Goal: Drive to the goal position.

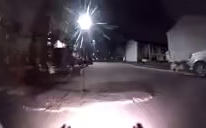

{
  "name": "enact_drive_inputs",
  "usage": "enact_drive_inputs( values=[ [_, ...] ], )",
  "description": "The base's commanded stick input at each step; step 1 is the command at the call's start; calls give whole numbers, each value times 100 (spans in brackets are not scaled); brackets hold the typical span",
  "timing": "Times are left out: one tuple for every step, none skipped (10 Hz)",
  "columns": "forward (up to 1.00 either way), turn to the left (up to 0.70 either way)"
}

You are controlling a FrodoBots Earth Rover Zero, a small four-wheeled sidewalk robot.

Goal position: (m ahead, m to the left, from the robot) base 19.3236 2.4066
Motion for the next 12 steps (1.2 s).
enact_drive_inputs(
  values=[
    [85, 0],
    [85, 0],
    [85, 0],
    [85, 0],
    [85, 0],
    [85, 0],
    [85, 0],
    [85, 0],
    [85, 0],
    [85, 0],
    [85, 0],
    [85, 0]
  ],
)
